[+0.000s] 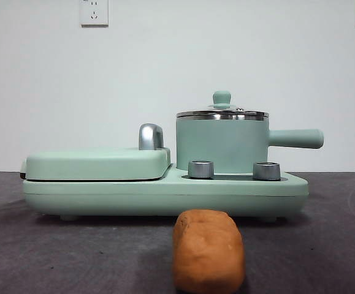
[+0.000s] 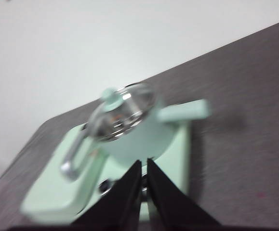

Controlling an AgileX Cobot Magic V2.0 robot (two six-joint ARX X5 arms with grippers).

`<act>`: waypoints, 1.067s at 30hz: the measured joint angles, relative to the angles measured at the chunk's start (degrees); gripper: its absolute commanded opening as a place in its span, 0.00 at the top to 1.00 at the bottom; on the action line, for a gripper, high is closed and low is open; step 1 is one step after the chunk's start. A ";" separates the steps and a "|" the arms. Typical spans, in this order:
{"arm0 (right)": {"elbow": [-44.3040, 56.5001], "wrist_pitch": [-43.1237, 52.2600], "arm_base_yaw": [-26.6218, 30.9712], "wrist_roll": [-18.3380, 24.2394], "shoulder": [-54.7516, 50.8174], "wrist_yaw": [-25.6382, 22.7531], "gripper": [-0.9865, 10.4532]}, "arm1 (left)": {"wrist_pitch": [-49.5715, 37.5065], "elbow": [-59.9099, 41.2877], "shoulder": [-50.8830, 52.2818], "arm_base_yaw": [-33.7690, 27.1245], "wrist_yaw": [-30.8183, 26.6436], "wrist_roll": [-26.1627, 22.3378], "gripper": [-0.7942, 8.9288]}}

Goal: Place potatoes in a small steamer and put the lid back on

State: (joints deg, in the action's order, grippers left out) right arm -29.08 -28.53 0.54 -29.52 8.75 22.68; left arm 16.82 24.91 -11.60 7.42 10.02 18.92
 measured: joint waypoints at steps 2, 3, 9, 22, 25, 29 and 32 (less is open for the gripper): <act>-2.56 -1.68 0.00 0.76 1.84 3.13 0.90 | 2.21 3.65 -2.69 0.00 2.45 -0.20 0.91; -3.85 -2.25 0.00 1.11 2.89 4.66 0.90 | 3.28 5.57 -4.26 0.00 4.00 -0.55 0.91; -9.68 -5.99 0.00 4.50 9.73 16.13 0.90 | 8.70 14.16 -12.37 0.00 13.94 -2.23 0.91; -17.18 -10.80 0.00 15.58 15.63 16.28 0.69 | 9.99 20.09 -21.84 0.00 27.54 -2.84 0.74; -17.18 -11.91 0.00 15.80 15.65 16.28 0.59 | 9.94 21.94 -23.69 0.76 29.46 -2.86 0.57; -17.18 -13.81 0.00 15.82 15.67 16.37 0.54 | 9.84 25.00 -27.56 3.04 30.69 -3.04 0.49; -17.18 -14.14 0.00 15.82 15.67 16.79 0.53 | 9.62 27.61 -31.80 5.31 30.69 -3.69 0.49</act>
State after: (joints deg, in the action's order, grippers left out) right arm -46.26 -42.68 0.54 -13.69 24.43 39.46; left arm 26.44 52.51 -43.40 12.73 40.71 15.22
